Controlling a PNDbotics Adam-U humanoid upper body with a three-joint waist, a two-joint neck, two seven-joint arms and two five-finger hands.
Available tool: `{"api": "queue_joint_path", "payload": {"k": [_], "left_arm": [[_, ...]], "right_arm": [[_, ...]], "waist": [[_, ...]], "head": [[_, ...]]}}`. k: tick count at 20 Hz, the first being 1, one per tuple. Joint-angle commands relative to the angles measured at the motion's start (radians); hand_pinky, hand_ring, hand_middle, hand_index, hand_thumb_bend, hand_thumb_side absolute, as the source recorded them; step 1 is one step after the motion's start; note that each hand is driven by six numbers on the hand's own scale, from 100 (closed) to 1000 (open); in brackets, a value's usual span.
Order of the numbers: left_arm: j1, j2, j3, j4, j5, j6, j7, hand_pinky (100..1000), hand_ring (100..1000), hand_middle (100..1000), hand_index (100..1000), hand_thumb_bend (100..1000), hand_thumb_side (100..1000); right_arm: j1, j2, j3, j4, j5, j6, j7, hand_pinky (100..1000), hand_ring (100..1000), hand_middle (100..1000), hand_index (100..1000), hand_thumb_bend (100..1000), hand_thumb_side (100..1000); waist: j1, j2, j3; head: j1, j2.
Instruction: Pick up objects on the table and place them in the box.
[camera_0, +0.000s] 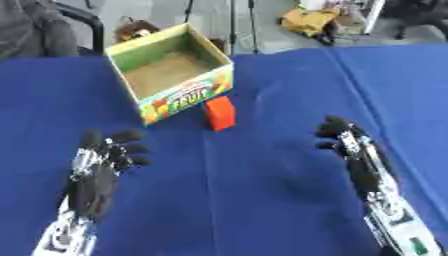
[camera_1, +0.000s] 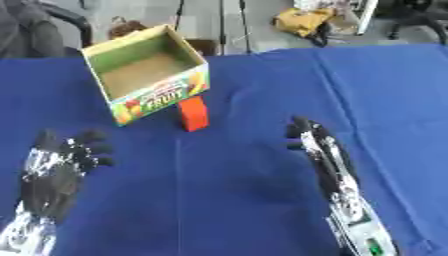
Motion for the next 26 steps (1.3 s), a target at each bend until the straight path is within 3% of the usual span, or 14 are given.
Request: {"api": "queue_joint_path", "payload": {"k": [1,8,12,19,26], "left_arm": [[-0.01,0.012,0.004,-0.016,0.001,0.0,-0.001,649,723,736,794,426,1000],[-0.009,0.016,0.001,-0.016,0.001,0.001,-0.006,650,724,736,794,427,1000],[-0.008,0.018,-0.002,-0.016,0.0,0.001,-0.013,651,725,737,794,424,1000],[-0.002,0.022,-0.016,-0.014,0.0,0.001,-0.035,651,726,737,795,419,1000],[-0.004,0.02,-0.032,-0.014,0.003,0.002,-0.057,651,727,738,795,414,1000]], "right_arm": [[-0.014,-0.021,-0.003,-0.009,0.005,-0.001,0.003,660,733,686,826,235,764],[-0.046,-0.116,0.009,-0.019,0.007,0.01,0.021,661,737,690,836,253,767],[-0.09,-0.179,0.014,-0.015,0.004,0.009,0.037,664,742,700,856,308,765],[-0.25,-0.312,0.051,0.054,0.037,-0.026,0.129,680,780,751,904,420,736],[-0.437,-0.346,0.098,0.234,0.135,-0.038,0.243,705,839,817,932,472,665]], "waist": [[-0.002,-0.015,0.001],[-0.005,-0.019,0.004],[-0.006,-0.024,0.008],[-0.011,-0.042,0.029],[-0.014,-0.052,0.064]], "head": [[-0.003,-0.007],[-0.008,-0.005],[-0.011,-0.004],[-0.045,-0.003],[-0.085,-0.003]]}}
